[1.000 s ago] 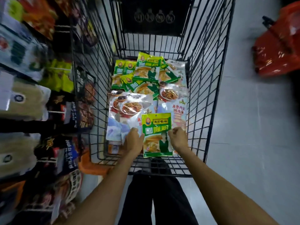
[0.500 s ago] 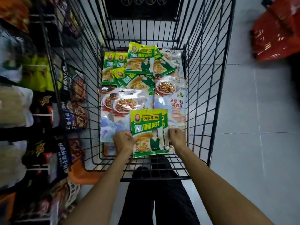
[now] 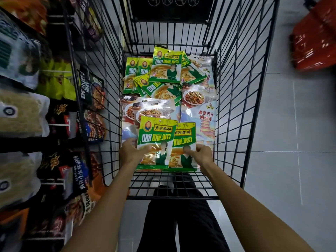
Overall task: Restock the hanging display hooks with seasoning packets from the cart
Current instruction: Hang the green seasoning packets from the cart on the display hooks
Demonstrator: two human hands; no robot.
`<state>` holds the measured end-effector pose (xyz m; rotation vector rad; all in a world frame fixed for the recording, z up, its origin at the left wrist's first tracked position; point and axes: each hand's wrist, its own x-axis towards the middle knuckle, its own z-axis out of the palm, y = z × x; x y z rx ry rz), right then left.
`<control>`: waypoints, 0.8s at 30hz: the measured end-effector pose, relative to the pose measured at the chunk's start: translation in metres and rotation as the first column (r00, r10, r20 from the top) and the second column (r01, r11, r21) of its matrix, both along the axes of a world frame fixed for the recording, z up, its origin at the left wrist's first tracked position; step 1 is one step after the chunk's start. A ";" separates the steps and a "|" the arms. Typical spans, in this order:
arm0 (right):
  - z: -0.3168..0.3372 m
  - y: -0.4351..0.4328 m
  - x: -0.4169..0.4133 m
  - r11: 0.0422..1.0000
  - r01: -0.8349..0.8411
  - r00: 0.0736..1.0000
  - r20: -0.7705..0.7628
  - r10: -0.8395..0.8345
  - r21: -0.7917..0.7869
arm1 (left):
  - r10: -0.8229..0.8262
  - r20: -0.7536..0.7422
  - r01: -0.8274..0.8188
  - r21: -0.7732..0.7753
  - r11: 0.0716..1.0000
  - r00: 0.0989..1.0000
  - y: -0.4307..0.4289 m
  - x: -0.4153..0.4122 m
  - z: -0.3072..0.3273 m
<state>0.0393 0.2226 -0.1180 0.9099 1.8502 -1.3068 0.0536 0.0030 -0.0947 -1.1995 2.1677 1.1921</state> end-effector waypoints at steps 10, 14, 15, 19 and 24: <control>0.032 0.008 -0.014 0.993 0.044 0.995 -0.089 -0.054 -0.108 | 0.051 -0.124 -0.012 0.296 0.955 0.991 -0.003 -0.009 0.025; 0.069 0.003 -0.034 0.972 0.098 0.985 -0.120 -0.126 -0.212 | 0.018 -0.263 0.045 0.233 0.972 0.965 -0.011 -0.018 0.062; 0.080 0.000 -0.041 0.968 0.094 0.984 -0.128 -0.126 -0.231 | 0.018 -0.303 0.046 0.201 0.979 0.953 -0.014 -0.021 0.074; 0.136 -0.020 -0.074 0.953 0.024 0.966 -0.237 -0.100 -0.303 | 0.042 -0.468 0.037 0.159 0.987 0.883 -0.035 -0.029 0.137; 0.225 -0.061 -0.112 0.915 -0.201 0.887 -0.462 0.018 -0.350 | 0.210 -0.617 -0.174 0.119 0.978 0.758 -0.071 -0.027 0.233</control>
